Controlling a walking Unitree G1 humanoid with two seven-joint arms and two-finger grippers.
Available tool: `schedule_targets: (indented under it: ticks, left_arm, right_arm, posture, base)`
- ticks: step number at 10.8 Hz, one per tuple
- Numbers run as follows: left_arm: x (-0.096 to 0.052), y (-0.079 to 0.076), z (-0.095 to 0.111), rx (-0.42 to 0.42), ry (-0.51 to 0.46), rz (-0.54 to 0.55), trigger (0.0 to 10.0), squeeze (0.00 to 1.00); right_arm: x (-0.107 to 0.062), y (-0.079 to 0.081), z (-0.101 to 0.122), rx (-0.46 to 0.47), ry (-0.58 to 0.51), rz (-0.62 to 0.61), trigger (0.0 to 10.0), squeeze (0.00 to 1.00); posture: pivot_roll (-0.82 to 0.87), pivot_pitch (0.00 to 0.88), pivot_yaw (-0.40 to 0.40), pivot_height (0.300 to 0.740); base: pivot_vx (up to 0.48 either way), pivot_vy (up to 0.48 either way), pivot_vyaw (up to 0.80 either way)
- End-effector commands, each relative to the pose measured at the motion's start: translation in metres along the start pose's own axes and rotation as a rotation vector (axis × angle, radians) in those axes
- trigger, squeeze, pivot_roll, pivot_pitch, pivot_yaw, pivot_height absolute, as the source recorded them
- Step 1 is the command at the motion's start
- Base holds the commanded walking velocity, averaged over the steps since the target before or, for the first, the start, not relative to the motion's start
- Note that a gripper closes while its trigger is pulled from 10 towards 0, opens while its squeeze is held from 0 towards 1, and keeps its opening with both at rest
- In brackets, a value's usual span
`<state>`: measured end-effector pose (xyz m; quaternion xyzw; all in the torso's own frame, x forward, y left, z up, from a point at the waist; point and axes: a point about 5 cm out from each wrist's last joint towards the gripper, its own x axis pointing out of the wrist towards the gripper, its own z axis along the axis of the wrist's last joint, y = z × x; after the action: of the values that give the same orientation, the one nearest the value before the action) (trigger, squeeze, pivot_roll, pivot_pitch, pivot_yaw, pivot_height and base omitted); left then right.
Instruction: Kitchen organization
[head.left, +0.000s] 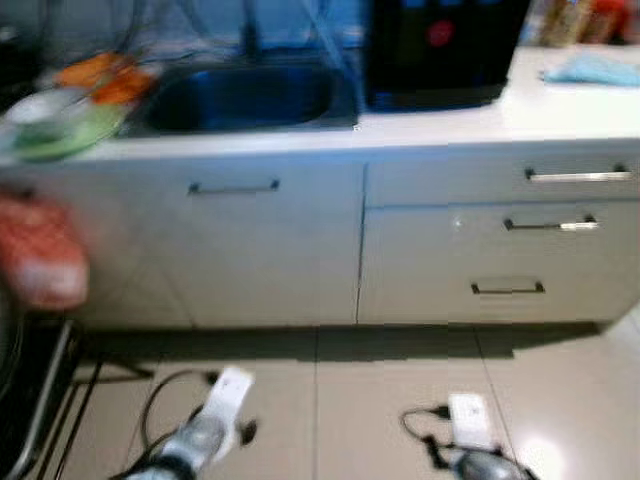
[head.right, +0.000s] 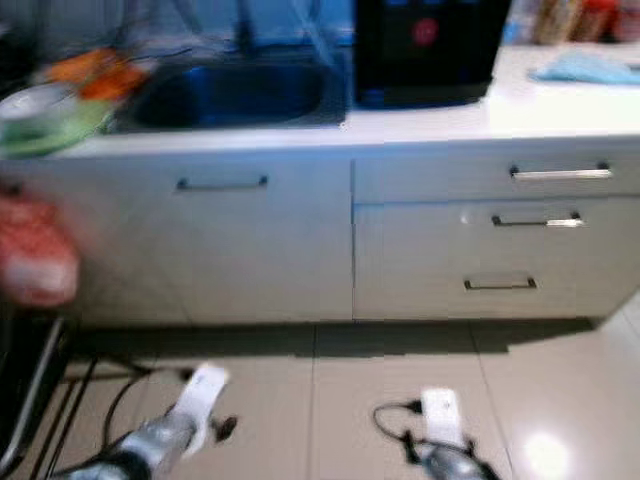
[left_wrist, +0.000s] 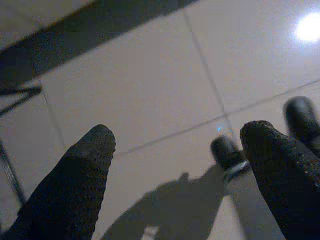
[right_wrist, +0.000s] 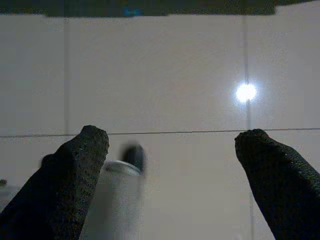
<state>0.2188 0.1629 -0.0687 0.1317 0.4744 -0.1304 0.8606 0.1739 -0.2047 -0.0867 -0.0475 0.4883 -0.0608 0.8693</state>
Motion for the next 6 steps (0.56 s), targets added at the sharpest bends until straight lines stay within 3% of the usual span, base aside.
schedule_targets:
  ticks: [1,3,6]
  left_arm:
    - [-0.001,0.005,-0.003,0.009,0.006,0.017,10.0,0.00]
    - [-0.001,0.006,0.010,-0.042,-0.053,0.016,10.0,0.00]
    - [-0.004,0.013,0.061,-0.159,-0.272,0.025,10.0,0.00]
  right_arm:
    - [0.001,0.004,0.006,-0.001,-0.016,0.006,10.0,0.00]
    - [0.000,0.006,0.006,0.040,-0.042,0.026,10.0,0.00]
    - [-0.001,0.010,0.014,0.149,-0.139,0.102,10.0,0.00]
  posture:
    - [-0.07,0.000,0.071,0.740]
    - [-0.07,0.000,0.073,0.740]
    - [-0.05,0.000,0.065,0.740]
  base:
    - [0.319,0.281,0.00]
    - [0.000,0.000,0.00]
    - [0.000,0.000,0.00]
